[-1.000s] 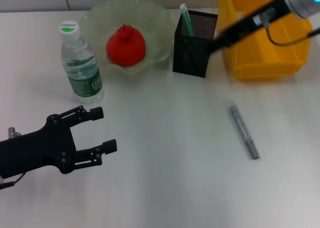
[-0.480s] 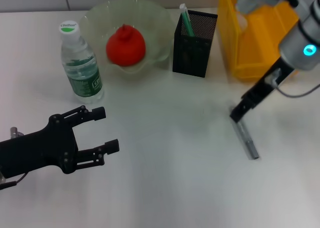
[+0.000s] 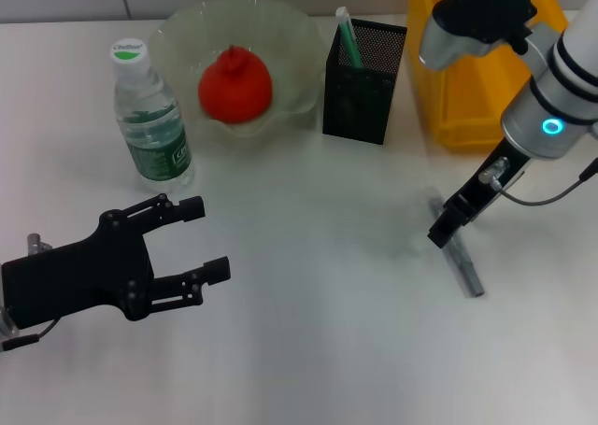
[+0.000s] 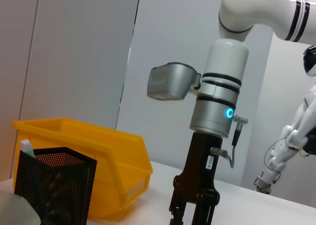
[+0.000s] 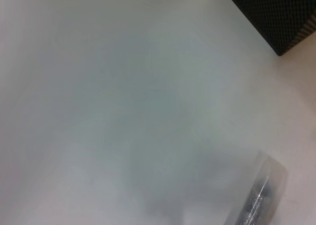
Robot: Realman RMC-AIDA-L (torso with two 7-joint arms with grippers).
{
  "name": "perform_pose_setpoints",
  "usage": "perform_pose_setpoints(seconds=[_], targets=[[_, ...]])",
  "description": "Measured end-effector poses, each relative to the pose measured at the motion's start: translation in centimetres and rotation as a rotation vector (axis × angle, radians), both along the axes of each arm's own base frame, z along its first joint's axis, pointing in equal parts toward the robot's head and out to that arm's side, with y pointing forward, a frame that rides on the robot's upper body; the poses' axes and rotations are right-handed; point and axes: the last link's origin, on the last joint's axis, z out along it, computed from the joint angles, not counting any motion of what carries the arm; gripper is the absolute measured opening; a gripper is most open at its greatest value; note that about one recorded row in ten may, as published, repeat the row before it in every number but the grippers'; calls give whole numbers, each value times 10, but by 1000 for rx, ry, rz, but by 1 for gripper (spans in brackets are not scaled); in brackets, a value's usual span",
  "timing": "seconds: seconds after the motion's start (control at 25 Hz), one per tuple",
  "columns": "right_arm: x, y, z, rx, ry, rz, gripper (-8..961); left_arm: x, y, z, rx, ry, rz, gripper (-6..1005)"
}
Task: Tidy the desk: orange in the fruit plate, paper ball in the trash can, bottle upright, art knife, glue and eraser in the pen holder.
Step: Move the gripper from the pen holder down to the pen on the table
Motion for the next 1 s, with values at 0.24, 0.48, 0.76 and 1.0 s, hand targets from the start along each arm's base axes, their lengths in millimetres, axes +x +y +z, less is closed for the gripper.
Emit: perform_pose_setpoints(seconds=[0.24, 0.48, 0.76, 1.0], targets=[[3, 1, -4, 4, -10, 11, 624, 1, 1, -1, -2, 0, 4, 844], [5, 0, -9, 0, -24, 21, 614, 1, 2, -1, -2, 0, 4, 844], [7, 0, -12, -4, -39, 27, 597, 3, 5, 0, -1, 2, -5, 844], [8, -1, -13, -5, -44, 28, 370, 3, 5, 0, -1, 1, -7, 843]])
